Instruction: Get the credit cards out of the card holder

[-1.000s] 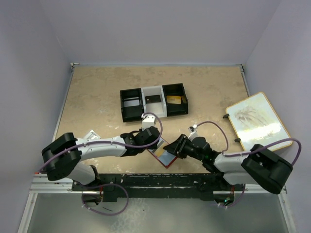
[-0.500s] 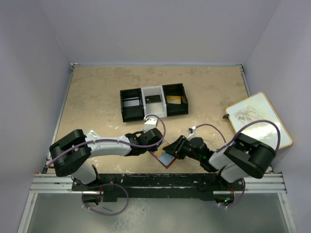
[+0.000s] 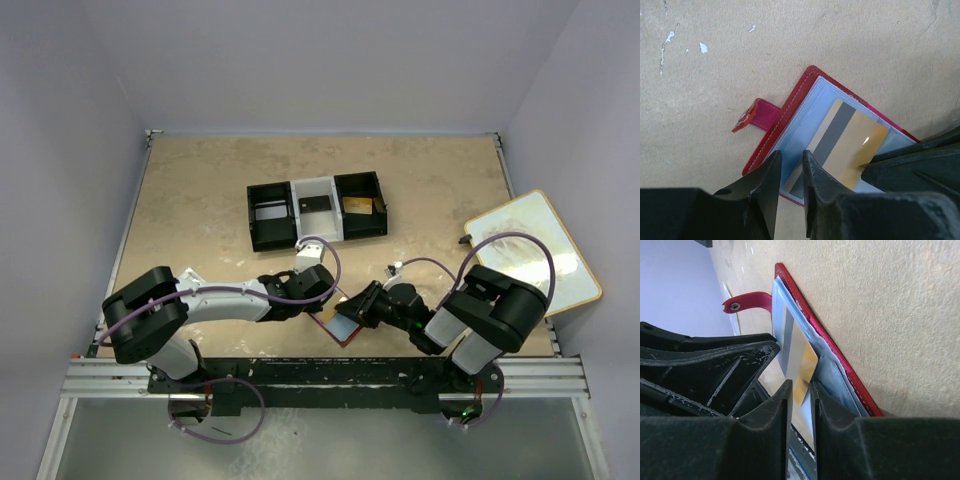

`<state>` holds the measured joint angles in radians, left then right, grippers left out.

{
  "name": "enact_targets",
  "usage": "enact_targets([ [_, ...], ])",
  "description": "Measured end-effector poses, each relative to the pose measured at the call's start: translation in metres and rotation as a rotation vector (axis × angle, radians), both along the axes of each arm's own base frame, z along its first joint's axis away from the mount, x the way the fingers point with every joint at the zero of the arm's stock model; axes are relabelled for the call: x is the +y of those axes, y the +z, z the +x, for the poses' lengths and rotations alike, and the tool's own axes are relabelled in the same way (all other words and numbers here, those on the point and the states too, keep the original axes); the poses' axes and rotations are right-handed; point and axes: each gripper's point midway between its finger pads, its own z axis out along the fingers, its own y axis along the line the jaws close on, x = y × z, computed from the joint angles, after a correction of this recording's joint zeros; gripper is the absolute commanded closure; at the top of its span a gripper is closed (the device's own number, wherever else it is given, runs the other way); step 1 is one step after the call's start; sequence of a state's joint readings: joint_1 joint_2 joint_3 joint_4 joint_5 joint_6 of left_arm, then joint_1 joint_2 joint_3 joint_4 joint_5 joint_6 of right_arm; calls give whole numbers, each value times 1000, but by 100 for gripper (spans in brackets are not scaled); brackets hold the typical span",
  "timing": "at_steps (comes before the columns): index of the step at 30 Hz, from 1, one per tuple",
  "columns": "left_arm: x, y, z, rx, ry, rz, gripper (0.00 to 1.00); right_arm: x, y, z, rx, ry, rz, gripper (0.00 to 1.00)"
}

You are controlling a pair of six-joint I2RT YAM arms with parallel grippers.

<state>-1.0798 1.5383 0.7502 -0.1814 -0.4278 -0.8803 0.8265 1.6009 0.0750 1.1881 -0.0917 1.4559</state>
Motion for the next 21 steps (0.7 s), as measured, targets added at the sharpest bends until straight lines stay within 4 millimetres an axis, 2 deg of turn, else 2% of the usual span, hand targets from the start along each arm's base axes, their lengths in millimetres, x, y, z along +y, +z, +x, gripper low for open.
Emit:
enact_targets([
  [3,0,0,0,0,0,0,79,0,-1,0,0,0,0,77],
  [17,0,0,0,1,0,0,80,-1,-4,0,5,-4,-8,99],
  [21,0,0,0,2,1,1,81,-1,-4,1,5,-6,-8,100],
])
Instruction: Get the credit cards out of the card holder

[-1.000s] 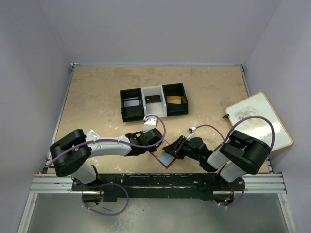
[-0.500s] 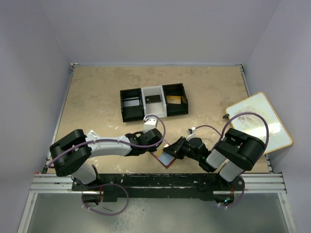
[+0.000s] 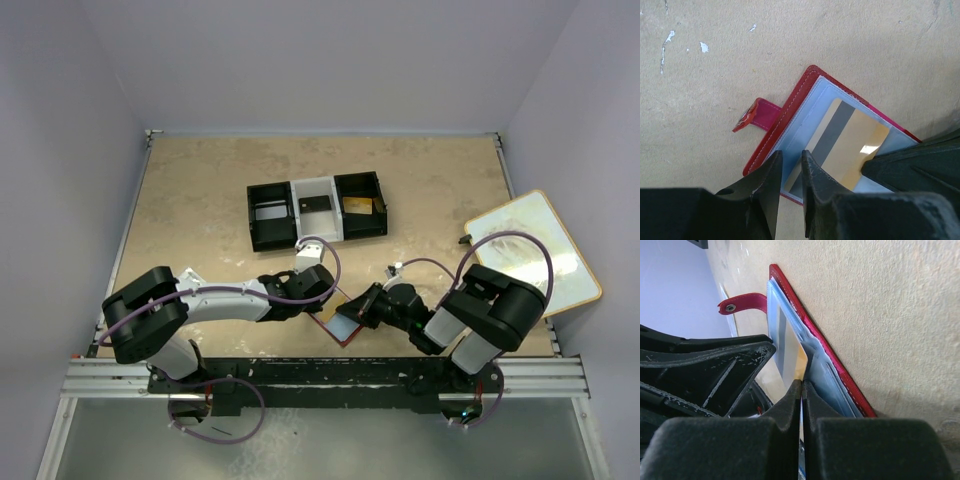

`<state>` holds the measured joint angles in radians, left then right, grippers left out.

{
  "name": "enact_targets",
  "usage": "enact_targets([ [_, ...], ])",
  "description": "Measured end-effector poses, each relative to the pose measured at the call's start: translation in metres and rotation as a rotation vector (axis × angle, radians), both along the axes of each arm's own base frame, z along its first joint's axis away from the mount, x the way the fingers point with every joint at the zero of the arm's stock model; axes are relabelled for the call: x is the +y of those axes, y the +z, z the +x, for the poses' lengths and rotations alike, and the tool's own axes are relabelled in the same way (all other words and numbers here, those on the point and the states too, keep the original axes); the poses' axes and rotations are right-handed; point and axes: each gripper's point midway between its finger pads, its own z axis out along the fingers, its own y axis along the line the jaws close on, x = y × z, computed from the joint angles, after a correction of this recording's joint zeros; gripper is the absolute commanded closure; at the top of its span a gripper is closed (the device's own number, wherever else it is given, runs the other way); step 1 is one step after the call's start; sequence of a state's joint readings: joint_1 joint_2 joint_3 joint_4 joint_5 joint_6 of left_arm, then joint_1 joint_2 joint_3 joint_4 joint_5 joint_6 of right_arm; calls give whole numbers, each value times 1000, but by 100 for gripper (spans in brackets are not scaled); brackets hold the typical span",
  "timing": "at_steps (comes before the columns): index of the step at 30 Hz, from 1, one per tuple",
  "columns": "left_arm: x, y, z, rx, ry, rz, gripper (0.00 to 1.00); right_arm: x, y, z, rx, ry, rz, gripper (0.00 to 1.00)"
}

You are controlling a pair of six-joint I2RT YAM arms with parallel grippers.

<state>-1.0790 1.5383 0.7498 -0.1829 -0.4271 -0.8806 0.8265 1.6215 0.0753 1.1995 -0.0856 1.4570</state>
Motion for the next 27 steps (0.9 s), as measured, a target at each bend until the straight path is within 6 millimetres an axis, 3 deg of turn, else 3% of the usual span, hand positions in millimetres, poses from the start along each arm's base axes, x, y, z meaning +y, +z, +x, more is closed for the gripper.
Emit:
enact_targets([
  [14,-2,-1,-2,9,-9,-6,82,-10,15,-4,-10,-17,-23,98],
  [27,-10,5,-5,18,-37,-43,74,-20,4,-9,33,-31,-80,97],
])
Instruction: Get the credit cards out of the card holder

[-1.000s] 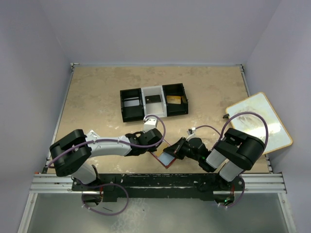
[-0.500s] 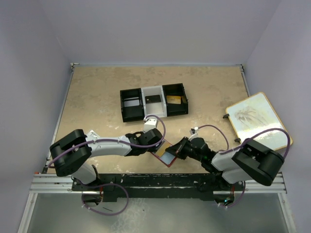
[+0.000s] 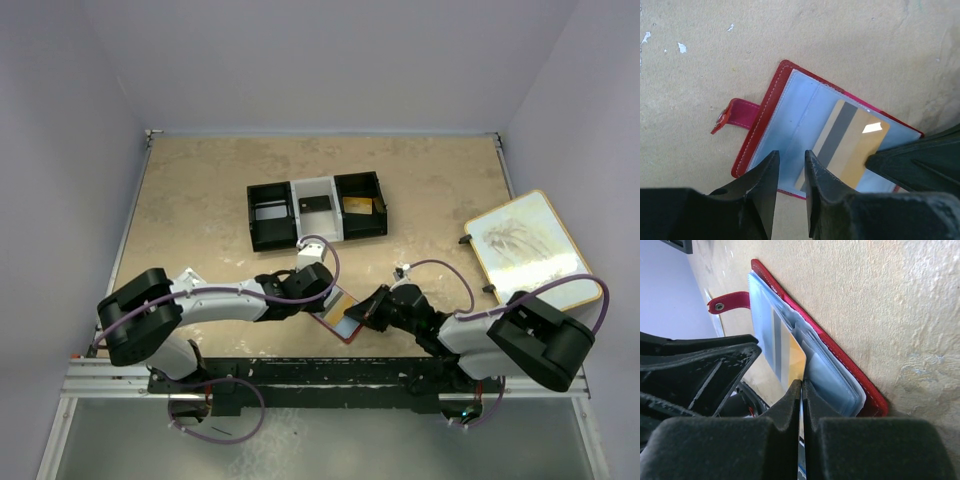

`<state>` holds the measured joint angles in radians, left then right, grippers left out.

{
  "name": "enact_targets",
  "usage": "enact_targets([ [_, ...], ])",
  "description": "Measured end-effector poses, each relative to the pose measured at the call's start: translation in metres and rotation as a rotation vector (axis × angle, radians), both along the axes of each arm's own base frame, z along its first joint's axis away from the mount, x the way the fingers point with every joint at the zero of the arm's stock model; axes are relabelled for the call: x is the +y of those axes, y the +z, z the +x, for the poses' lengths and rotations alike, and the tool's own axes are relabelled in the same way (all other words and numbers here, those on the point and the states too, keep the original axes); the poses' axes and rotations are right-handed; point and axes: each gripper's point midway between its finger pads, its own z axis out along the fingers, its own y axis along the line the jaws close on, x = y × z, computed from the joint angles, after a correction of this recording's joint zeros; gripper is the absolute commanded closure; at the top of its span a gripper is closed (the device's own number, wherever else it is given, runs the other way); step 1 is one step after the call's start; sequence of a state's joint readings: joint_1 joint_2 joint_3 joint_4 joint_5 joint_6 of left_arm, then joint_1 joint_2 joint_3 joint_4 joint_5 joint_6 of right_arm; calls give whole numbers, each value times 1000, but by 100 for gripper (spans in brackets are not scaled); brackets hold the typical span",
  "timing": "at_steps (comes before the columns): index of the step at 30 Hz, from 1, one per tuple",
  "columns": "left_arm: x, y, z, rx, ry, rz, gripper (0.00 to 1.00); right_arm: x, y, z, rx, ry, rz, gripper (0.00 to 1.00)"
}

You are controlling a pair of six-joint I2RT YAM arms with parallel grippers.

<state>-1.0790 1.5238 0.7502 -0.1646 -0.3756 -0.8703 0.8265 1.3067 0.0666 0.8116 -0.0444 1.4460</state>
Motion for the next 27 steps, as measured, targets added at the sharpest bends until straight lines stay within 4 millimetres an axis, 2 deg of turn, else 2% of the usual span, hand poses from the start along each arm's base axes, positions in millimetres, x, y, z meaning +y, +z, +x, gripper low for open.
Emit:
enact_targets([
  [9,-27,31,0,-21,-49,-156,72,0,0,0,3,-2,0,96],
  [12,-29,27,-1,-12,-56,-155,75,0,0,0,3,-3,1,95],
  [18,-16,-6,-5,30,-39,-62,79,0,0,0,4,-5,3,92],
  [27,-9,-6,0,7,-13,-14,83,1,1,2,1,-7,10,82],
])
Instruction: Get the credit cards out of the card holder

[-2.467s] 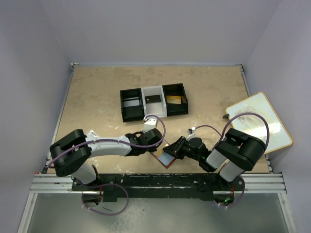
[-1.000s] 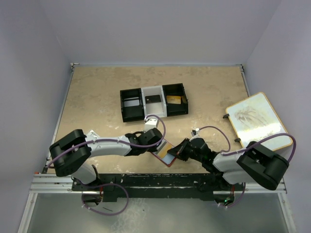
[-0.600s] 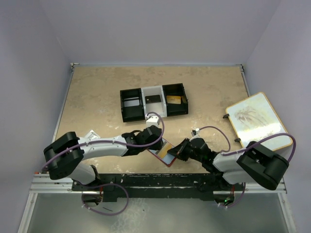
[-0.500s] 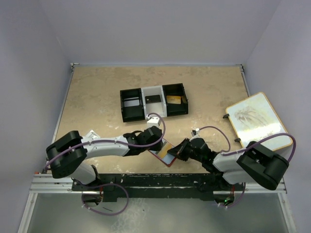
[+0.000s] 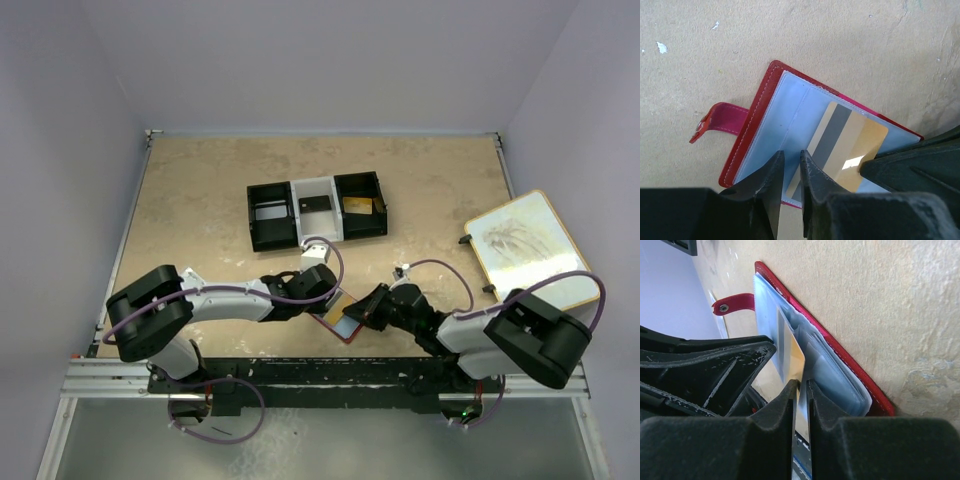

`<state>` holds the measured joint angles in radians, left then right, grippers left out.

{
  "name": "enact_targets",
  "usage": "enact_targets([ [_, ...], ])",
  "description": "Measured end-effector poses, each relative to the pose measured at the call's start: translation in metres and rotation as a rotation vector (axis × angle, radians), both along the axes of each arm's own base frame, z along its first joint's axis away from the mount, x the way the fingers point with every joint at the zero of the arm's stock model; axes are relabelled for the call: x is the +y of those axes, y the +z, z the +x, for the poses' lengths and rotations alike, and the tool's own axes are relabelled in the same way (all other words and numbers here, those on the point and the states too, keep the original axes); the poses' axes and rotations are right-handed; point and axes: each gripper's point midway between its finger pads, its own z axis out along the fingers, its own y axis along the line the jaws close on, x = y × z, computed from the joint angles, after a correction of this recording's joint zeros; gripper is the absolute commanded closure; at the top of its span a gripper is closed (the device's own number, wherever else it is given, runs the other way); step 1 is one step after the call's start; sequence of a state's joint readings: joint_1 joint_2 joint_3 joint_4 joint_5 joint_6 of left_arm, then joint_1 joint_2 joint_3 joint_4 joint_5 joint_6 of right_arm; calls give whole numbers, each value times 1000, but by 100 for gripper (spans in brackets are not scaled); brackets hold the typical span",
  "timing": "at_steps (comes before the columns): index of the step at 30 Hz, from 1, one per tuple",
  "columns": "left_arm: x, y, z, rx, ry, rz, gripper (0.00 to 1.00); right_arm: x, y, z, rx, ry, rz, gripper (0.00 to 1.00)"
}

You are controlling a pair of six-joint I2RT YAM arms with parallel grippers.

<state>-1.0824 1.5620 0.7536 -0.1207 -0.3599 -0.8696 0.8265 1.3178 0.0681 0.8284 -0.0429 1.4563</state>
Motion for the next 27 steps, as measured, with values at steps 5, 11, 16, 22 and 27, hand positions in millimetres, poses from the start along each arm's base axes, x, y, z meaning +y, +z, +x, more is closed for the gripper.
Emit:
enact_targets([
  [5,1,0,0,-1,2,3,84,4,0,4,-7,0,9,82],
  [11,1,0,0,-1,3,4,85,7,0,7,-14,1,17,84],
  [16,1,0,0,-1,2,4,85,9,2,7,-22,7,23,84],
  [22,1,0,0,-1,3,4,85,11,1,5,-23,26,20,84],
  [27,1,0,0,-1,3,4,85,15,-2,7,-20,33,24,84],
])
